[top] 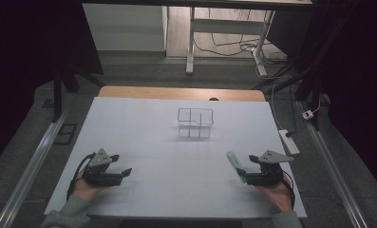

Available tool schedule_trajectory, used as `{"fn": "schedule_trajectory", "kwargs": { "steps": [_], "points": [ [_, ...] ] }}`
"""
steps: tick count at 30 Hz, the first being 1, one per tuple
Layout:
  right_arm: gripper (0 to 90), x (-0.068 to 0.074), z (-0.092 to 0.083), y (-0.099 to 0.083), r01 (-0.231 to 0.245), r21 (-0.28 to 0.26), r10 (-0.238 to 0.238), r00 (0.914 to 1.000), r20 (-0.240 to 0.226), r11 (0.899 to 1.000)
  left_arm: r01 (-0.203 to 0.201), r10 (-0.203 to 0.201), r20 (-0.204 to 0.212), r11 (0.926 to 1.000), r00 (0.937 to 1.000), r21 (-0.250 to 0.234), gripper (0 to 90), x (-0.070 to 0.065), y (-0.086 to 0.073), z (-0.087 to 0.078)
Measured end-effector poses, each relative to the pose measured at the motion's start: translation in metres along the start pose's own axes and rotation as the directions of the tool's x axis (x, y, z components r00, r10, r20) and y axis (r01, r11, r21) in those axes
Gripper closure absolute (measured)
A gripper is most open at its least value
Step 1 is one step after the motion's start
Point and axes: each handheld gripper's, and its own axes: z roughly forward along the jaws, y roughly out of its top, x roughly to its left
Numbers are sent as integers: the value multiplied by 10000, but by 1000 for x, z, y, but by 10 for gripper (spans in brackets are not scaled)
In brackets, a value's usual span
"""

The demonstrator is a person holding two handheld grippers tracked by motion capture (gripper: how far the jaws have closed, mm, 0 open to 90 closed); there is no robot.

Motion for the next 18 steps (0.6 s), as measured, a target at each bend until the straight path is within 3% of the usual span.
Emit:
{"fn": "schedule_trajectory", "kwargs": {
  "steps": [18],
  "points": [
    [249,2,3,2,-74,46,75,9999,-78,10000,-124,124,27,9999,9999,22,252,-2,1,1]
  ]
}}
